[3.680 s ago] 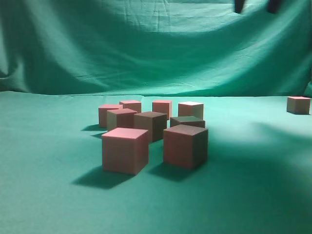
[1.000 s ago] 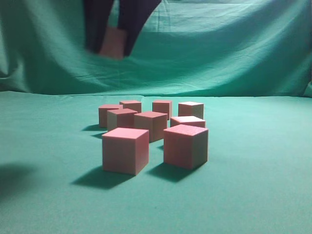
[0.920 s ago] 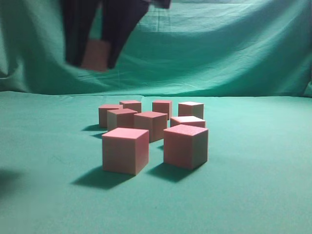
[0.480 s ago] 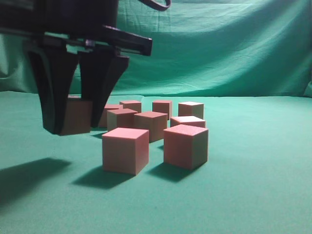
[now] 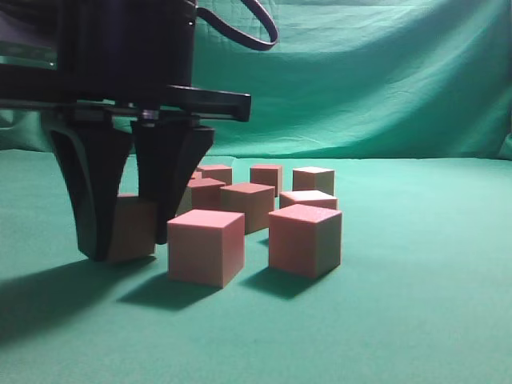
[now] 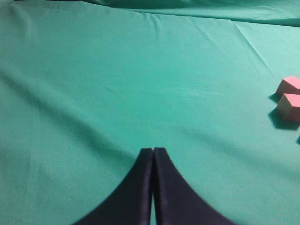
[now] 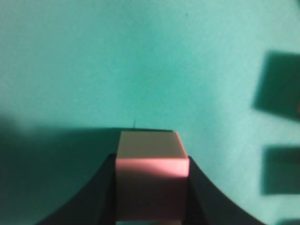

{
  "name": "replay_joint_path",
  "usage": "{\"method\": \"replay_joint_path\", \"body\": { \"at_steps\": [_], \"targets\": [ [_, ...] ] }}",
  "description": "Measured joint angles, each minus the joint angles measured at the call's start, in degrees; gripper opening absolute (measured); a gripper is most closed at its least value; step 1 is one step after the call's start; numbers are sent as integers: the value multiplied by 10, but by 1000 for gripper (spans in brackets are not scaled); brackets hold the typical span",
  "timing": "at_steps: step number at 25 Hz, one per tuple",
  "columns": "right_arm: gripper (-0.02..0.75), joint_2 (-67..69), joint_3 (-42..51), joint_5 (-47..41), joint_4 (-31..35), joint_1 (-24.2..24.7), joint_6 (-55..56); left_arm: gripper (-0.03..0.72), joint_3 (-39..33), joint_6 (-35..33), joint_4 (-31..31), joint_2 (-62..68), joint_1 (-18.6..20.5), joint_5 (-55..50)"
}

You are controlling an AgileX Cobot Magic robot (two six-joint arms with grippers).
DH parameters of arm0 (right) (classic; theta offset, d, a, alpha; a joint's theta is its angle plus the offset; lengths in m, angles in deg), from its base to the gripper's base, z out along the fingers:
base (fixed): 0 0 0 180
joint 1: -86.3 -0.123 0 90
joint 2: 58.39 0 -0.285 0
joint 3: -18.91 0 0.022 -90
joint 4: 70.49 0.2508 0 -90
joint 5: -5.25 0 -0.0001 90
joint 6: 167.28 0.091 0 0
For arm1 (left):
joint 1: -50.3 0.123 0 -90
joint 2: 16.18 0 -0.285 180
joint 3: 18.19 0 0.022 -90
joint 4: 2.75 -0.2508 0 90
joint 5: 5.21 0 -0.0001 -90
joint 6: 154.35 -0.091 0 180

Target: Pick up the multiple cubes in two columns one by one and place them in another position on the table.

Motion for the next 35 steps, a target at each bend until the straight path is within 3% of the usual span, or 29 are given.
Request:
{"method": "replay_joint_path", "body": {
  "at_steps": [5, 13, 21, 25, 30, 33, 35],
  "targets": [
    [258, 0, 0, -4, 0, 0, 0, 0, 0, 0, 0, 0, 0, 0],
    [596, 0, -16, -17, 0, 0, -6, 0, 0, 0, 0, 0, 0, 0],
    [617, 0, -166, -127, -48, 0, -10, 0, 0, 0, 0, 0, 0, 0],
    [424, -6, -281, -149, -78, 0, -8, 0, 0, 0, 0, 0, 0, 0],
    [105, -69, -364, -157, -83, 0, -8, 0, 0, 0, 0, 0, 0, 0],
    [0, -141, -371, -162, -90, 0, -8, 0, 0, 0, 0, 0, 0, 0],
    [0, -188, -373, -166, -92, 0, -17, 0, 0, 0, 0, 0, 0, 0]
  ]
}}
